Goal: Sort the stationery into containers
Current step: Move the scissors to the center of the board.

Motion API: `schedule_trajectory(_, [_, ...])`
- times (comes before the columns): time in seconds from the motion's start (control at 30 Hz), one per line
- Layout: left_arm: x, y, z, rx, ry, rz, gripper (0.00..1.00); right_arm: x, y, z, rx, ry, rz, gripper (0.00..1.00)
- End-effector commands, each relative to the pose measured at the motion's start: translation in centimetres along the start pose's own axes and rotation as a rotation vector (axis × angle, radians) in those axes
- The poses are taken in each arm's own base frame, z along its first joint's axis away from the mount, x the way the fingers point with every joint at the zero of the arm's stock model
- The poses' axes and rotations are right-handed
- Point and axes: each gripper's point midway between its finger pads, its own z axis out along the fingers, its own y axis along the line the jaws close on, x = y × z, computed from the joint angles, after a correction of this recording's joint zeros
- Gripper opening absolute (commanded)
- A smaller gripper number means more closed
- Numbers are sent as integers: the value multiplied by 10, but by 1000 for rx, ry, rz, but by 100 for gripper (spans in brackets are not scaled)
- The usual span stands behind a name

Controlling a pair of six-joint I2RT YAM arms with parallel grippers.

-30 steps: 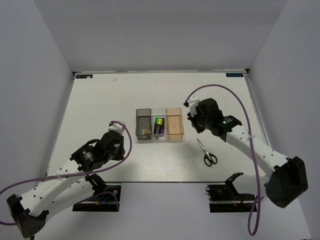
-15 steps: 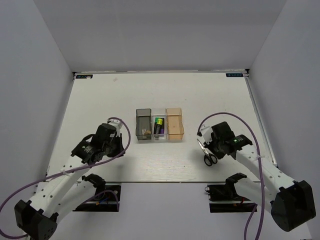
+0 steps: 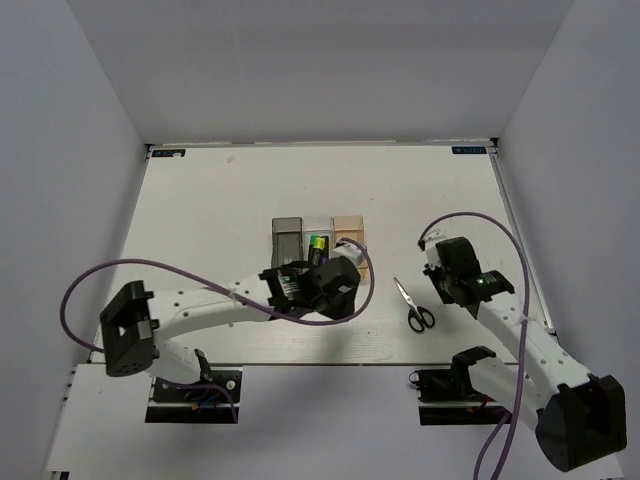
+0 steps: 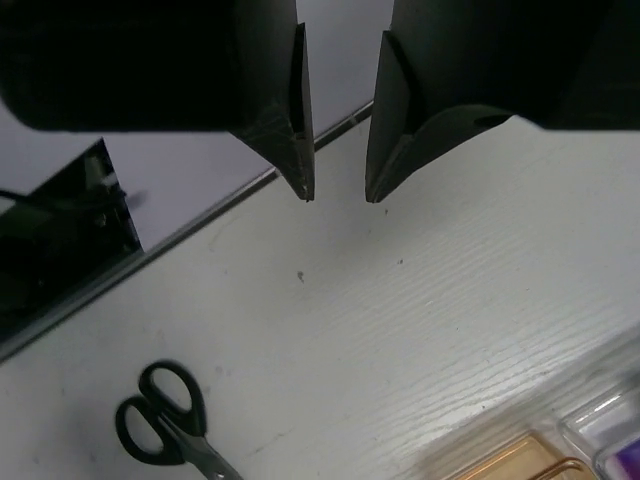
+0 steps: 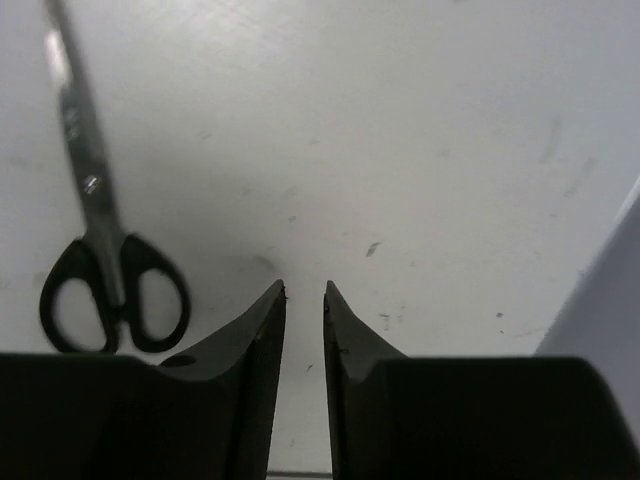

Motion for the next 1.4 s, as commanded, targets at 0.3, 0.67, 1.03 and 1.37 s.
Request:
schedule_trajectory(0.3, [-18,-73,94,60,-34,-387,37,-29,-45,-25,210,-241,374,20])
schedule_trajectory(0.67, [-16,-103,107,245,-31,-443,0,-16,4,-15,-94,-156,237,0])
schedule_trajectory(1.03, [-24,-156,138,444,4,-522,0,-12,-7,-14,-41,-161,293,0])
schedule_trajectory(1.37, [-9,-143,151,360,54,-519,0,-13,-12,-16,-26,-179,320,0])
